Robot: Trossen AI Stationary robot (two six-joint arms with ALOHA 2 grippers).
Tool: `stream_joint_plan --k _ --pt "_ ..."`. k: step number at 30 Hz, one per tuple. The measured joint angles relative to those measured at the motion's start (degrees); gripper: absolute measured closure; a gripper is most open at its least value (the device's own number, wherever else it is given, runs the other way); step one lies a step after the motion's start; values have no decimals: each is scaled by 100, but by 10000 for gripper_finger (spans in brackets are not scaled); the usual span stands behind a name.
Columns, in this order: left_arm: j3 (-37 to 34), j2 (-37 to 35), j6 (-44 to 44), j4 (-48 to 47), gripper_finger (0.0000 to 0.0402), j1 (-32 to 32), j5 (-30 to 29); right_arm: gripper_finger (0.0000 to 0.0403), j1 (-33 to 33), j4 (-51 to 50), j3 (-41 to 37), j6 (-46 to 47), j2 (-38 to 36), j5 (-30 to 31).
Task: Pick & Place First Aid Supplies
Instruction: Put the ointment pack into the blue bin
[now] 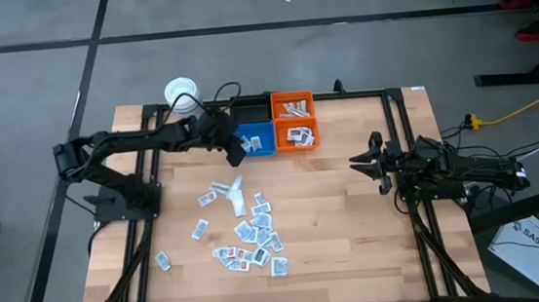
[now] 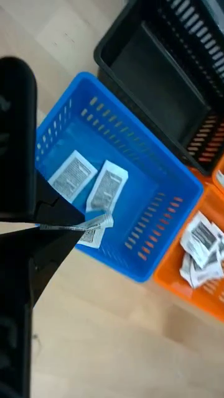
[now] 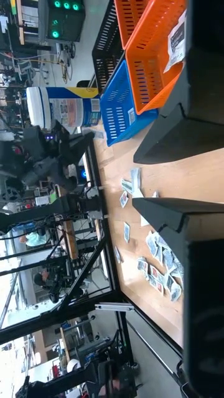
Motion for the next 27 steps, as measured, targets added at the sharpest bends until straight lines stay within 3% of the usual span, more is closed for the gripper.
stream_joint_plan --k 11,27 --pt "0 128 430 0 379 201 -308 303 -1 0 1 -1 0 1" --pt "0 126 507 -1 250 339 -452 303 -2 0 1 -2 -2 1"
